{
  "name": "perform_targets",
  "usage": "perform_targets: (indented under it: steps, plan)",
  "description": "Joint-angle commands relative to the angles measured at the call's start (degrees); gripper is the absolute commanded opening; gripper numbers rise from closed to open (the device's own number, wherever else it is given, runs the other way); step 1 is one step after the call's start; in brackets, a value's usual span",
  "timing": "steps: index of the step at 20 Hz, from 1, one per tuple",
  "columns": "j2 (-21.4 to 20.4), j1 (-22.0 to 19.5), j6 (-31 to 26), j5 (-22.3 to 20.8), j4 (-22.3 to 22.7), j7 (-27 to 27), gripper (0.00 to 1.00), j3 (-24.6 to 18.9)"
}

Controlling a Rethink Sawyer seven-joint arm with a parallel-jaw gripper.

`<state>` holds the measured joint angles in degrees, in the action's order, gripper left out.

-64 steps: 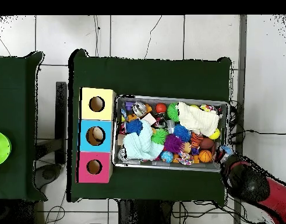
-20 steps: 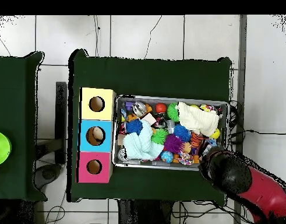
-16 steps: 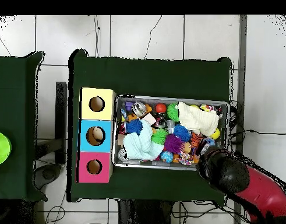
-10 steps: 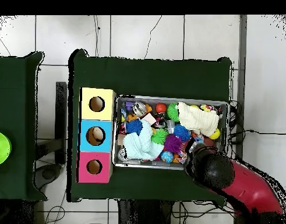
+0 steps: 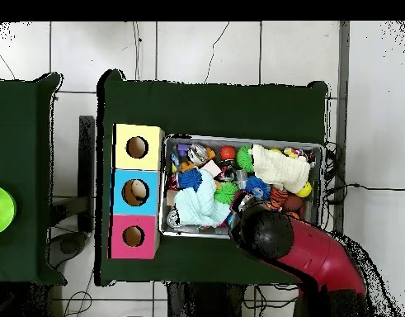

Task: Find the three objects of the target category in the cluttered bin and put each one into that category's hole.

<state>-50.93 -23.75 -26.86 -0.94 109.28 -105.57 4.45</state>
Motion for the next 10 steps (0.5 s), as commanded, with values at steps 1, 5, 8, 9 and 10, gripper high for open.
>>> perform_targets:
  steps: [1,5,8,9,10]
  plan:
    - [3.43,1.44,-3.52,4.44,-1.04,-15.21,0.00,2.38]
    - [4.18,2.26,-2.91,5.66,-1.12,-14.89,0.00,2.88]
    - [4.52,3.10,-2.62,6.40,-1.09,-15.03,0.00,3.52]
    - [4.56,3.35,-2.55,6.60,-1.04,-15.02,0.00,3.76]
    - [4.55,3.66,-2.78,6.77,-1.12,-15.06,0.00,4.04]
